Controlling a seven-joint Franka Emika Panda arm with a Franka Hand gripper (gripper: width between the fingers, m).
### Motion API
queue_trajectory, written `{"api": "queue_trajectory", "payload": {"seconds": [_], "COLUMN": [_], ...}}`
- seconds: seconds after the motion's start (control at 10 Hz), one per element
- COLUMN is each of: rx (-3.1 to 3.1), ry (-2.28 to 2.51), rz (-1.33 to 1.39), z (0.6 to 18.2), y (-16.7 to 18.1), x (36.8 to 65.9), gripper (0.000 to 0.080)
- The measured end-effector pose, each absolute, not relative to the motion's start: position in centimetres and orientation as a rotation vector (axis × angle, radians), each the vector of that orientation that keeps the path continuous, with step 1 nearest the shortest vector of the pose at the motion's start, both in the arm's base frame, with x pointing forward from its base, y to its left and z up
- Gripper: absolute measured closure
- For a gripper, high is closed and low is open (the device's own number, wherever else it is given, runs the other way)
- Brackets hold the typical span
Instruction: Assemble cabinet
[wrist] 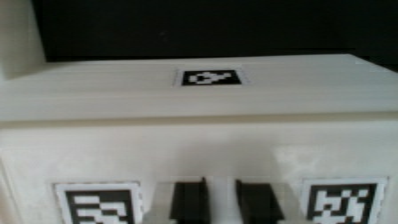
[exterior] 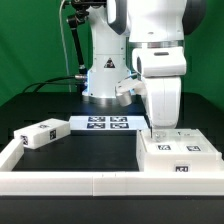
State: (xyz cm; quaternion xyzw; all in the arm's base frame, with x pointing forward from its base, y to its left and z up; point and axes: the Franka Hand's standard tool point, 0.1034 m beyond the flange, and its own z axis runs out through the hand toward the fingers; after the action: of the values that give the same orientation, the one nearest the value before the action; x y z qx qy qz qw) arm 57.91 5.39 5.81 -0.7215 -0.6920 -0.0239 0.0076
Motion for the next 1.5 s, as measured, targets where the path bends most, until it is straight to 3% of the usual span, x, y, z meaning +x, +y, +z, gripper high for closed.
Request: {"api": "queue_trajectory", "payload": {"seconds": [0.7, 0.8, 0.9, 1.1, 1.2, 1.3, 1.5], "rx": [-2.222, -2.214, -2.216, -2.286, -2.340, -2.416, -2.576], "ry": [-2.216, -2.229, -2.240, -2.209, -2.169, -2.096, -1.917], "rz": [-0.072, -0.073, -0.086, -0.148, -0.177, -0.207, -0.305], "z": [6.0, 6.1, 6.4, 7.3, 7.7, 8.1, 8.7], "y": [5.4, 5.3, 5.1, 4.0, 3.4, 3.0, 2.9], "x": [58.1, 58.1, 58.2, 57.3, 56.6, 56.1, 54.8], "gripper": [0.0724, 0.0536, 0.0536, 0.0154, 0.0154, 0.0038, 0.0008]}}
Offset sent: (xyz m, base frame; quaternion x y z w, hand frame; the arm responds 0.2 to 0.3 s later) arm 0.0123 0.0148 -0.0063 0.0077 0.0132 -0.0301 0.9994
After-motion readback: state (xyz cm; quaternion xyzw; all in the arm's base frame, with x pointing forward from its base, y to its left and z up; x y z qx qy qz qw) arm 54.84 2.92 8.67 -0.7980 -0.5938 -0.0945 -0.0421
